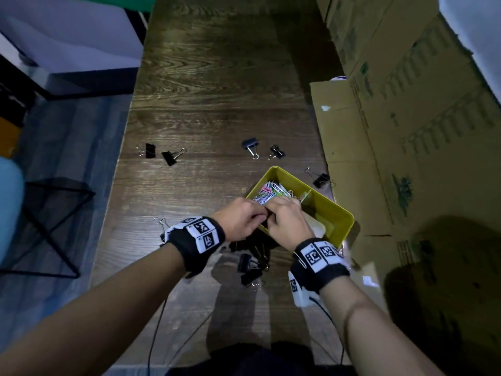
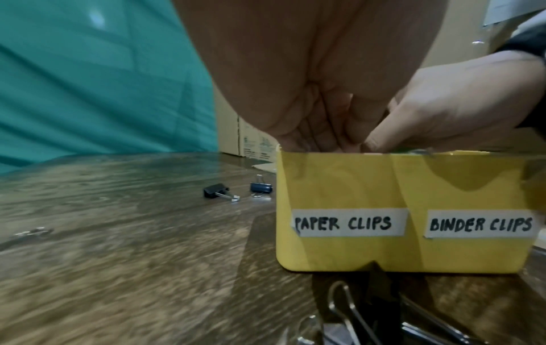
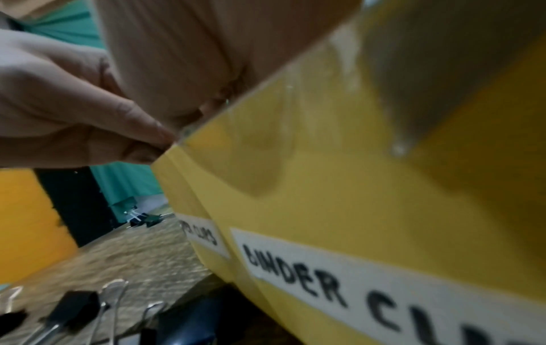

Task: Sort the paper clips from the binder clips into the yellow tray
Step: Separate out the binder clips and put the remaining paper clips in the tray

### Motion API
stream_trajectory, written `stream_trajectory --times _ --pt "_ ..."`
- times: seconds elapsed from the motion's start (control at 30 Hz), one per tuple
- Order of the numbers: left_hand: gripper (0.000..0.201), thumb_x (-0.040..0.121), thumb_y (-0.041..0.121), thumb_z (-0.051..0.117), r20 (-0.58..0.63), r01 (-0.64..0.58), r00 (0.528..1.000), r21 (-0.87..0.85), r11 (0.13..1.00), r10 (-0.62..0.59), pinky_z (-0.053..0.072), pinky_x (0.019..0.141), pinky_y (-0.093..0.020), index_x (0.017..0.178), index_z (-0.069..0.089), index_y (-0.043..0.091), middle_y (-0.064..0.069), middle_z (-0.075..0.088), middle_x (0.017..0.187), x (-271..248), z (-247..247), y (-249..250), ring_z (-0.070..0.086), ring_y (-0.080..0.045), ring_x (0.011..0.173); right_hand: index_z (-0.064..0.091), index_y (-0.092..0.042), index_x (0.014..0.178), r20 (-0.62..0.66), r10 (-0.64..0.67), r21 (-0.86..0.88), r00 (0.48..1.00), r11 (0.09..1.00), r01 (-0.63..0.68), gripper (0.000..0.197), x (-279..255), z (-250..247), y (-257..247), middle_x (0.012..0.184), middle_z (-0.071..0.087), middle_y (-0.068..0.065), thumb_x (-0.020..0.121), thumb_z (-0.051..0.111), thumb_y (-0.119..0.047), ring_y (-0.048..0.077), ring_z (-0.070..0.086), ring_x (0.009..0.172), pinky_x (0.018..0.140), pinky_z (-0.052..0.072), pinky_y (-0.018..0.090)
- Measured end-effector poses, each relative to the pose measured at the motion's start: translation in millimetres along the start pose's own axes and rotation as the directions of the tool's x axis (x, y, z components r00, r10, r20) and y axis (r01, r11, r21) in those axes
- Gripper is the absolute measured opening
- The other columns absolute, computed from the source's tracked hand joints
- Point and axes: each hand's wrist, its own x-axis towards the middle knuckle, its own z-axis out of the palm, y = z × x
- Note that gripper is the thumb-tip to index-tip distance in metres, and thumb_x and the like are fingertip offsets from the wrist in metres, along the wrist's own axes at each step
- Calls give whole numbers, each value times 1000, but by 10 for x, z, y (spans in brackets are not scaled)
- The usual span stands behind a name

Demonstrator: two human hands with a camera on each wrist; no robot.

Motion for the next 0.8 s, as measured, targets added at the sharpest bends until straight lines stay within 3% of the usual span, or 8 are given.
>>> stream_trajectory --times 0.13,0.2,0.27,0.4,0.5,0.57,0.67,0.8 --pt "16 89 20 58 -164 184 956 -304 935 -242 51 78 -25 95 71 13 -2 72 91 -200 -160 -156 66 -12 81 69 -13 104 6 -25 103 1000 994 24 30 154 40 -97 106 66 4 81 55 -1 23 57 104 97 38 29" --pt "12 89 17 59 -287 250 838 -554 794 -464 55 72 -29 93 70 14 -5 71 87 -337 -228 -271 67 -10 74 67 -14 110 -64 -42 156 997 986 52 30 105 4 -162 110 64 1 86 54 -3 15 56 103 98 39 24" --pt "13 89 18 58 -408 322 751 -462 827 -520 55 71 -35 93 69 12 -7 69 87 -485 -223 -466 66 -19 75 68 -15 105 -132 -131 173 983 973 152 24 -55 14 -247 103 64 -1 87 55 -5 11 56 95 90 39 17" --pt "41 85 36 59 -324 509 837 165 845 -441 47 87 -43 122 55 20 -13 53 120 -777 33 -838 55 -32 106 64 -16 114 99 -293 113 951 953 282 28 -431 368 -323 120 59 3 88 57 -24 16 52 115 102 39 27" --pt "56 91 55 37 -209 660 751 251 708 -626 14 110 -57 142 28 32 -15 18 153 -895 328 -896 16 -37 140 20 -30 148 369 -97 -109 924 983 147 82 -613 721 -109 159 1 6 81 57 -58 21 -7 146 118 -4 39" --pt "61 89 62 19 -142 666 742 263 698 -655 2 111 -59 144 17 35 -14 5 156 -952 538 -843 0 -35 143 -8 -33 149 433 19 -259 901 960 104 101 -697 899 16 152 -31 7 77 52 -70 23 -32 139 113 -15 49" --pt "67 84 62 6 -80 586 800 319 745 -595 3 112 -56 145 14 35 -18 3 155 -1014 751 -745 1 -34 143 -8 -28 149 414 -21 -308 910 938 162 97 -723 1057 24 153 -28 15 81 51 -65 24 -36 136 115 -4 57" --pt "51 90 42 44 -124 429 902 159 889 -413 23 111 -55 138 36 26 -18 26 149 -1077 682 -690 26 -35 138 -2 -27 150 395 -70 -251 916 951 181 87 -655 1072 -21 157 -18 11 88 50 -55 16 -34 136 117 4 53"
